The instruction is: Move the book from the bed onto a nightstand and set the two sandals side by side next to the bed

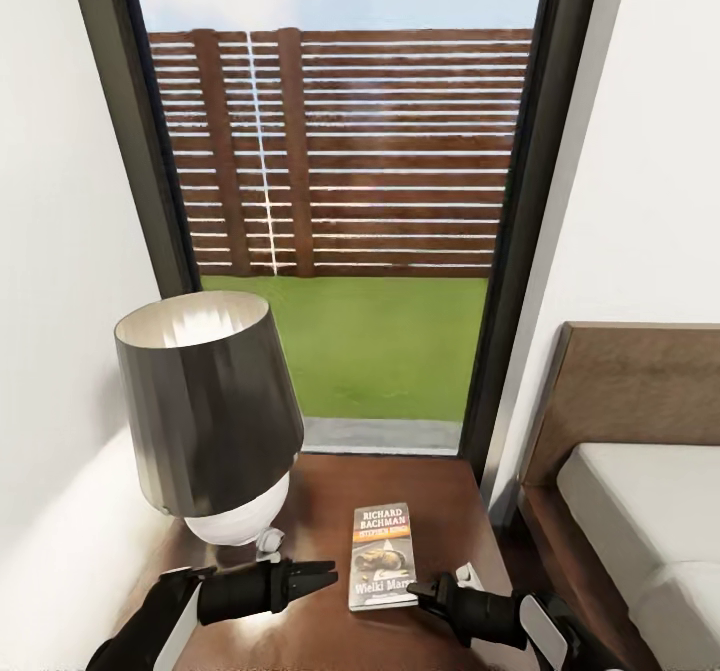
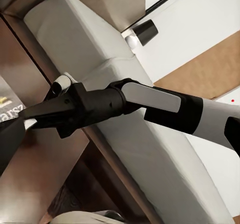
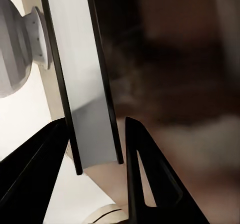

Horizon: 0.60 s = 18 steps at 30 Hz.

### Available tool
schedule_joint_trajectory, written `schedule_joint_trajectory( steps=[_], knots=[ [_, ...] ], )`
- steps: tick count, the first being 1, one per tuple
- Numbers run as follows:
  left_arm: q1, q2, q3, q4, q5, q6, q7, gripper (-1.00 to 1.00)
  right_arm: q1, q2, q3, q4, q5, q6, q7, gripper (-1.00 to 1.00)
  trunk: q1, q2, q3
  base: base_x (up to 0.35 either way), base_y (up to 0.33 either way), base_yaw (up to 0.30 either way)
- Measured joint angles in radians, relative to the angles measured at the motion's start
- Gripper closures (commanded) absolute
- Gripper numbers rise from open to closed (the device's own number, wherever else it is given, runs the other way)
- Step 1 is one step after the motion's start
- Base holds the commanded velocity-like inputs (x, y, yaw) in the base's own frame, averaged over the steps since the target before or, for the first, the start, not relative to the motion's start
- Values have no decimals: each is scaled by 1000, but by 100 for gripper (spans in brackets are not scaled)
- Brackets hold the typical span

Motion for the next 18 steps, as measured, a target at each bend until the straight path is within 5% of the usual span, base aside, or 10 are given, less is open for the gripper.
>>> schedule_joint_trajectory(
  steps=[18],
  knots=[
    [0,0,0,0,0,0,0,-100,0,0,0,0,0,0,0,100,0,0,0,0,0,0]
  ],
)
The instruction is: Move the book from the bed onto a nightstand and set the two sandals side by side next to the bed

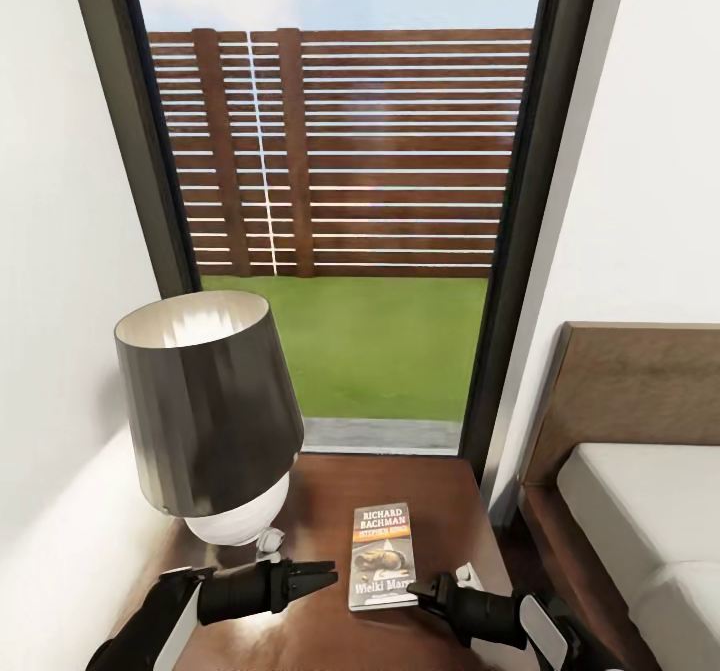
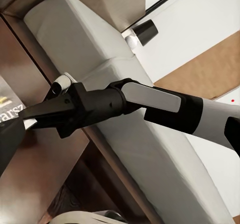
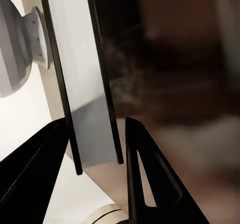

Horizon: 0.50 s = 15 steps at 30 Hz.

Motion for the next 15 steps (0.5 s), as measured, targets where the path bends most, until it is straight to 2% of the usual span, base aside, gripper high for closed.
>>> schedule_joint_trajectory(
  steps=[4,5,6,15],
  knots=[
    [0,0,0,0,0,0,0,-100,0,0,0,0,0,0,0,100,0,0,0,0,0,0],
    [0,0,0,0,0,0,0,-100,0,0,0,0,0,0,0,-100,0,0,0,0,0,0],
    [0,0,0,0,0,0,0,-100,0,0,1,2,43,-18,-1,-100,0,0,0,0,0,0],
    [0,0,0,0,0,0,0,-100,0,0,0,2,38,-15,-1,-100,0,0,0,0,0,0]
  ],
)
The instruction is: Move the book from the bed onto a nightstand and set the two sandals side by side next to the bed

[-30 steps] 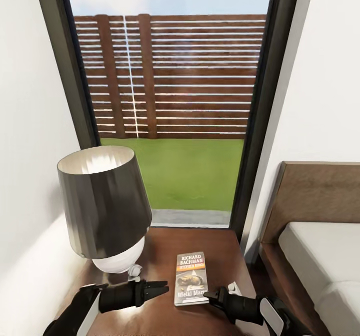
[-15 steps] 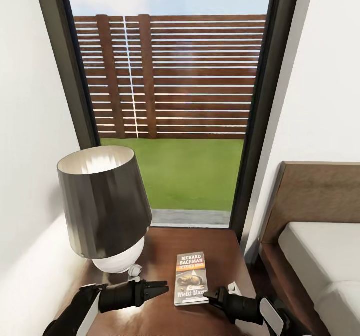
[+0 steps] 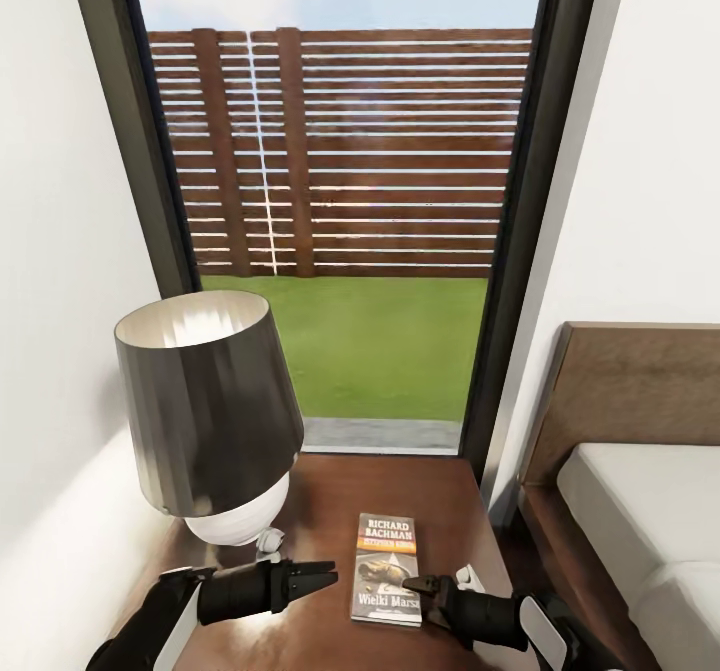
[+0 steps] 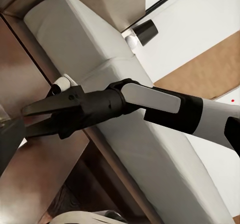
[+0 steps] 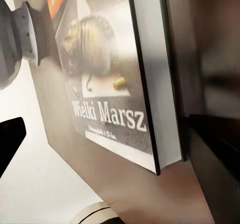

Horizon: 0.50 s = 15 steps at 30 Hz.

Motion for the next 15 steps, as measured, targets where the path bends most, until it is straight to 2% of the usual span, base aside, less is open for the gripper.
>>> schedule_joint_trajectory(
  steps=[10,15],
  knots=[
    [0,0,0,0,0,0,0,-100,0,0,0,0,0,0,0,-100,0,0,0,0,0,0],
    [0,-1,0,0,0,0,0,-100,0,0,-1,0,-5,-1,1,-100,0,0,0,-184,0,0]
  ],
)
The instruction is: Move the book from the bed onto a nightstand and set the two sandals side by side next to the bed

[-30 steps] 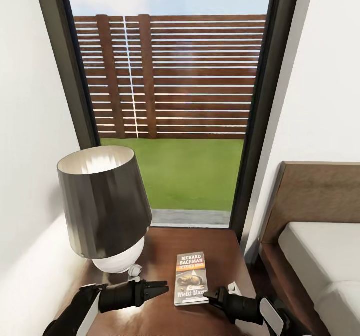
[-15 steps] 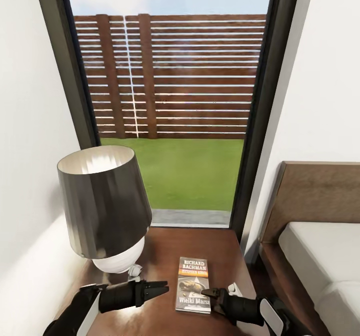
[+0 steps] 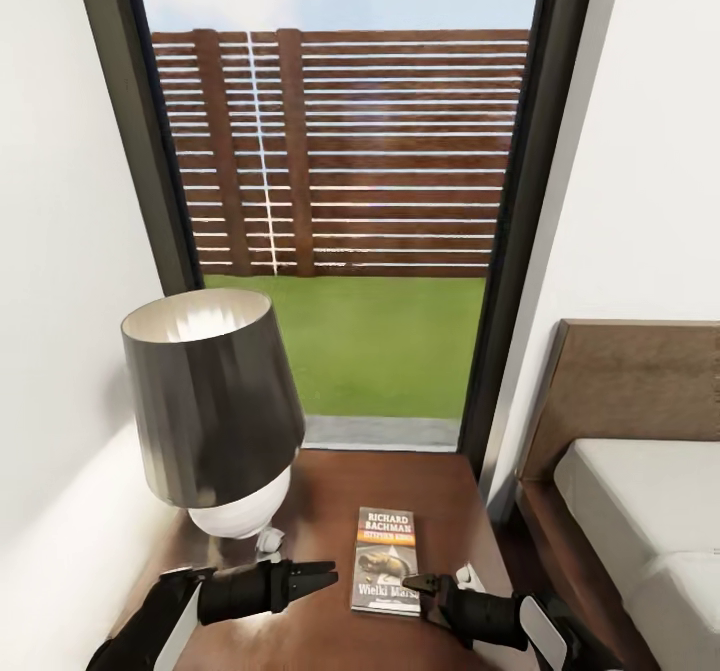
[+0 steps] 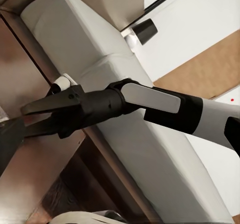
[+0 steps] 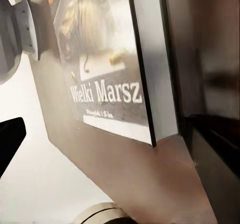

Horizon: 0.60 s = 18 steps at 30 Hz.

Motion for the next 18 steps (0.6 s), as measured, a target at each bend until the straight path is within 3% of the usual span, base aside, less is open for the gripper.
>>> schedule_joint_trajectory(
  steps=[9,18],
  knots=[
    [0,0,-1,0,0,0,19,-100,0,0,0,1,1,0,0,-100,0,0,0,-307,0,0],
    [0,-1,-1,0,0,0,36,-100,0,0,0,0,1,0,0,-100,0,0,0,-33,0,0]
  ],
)
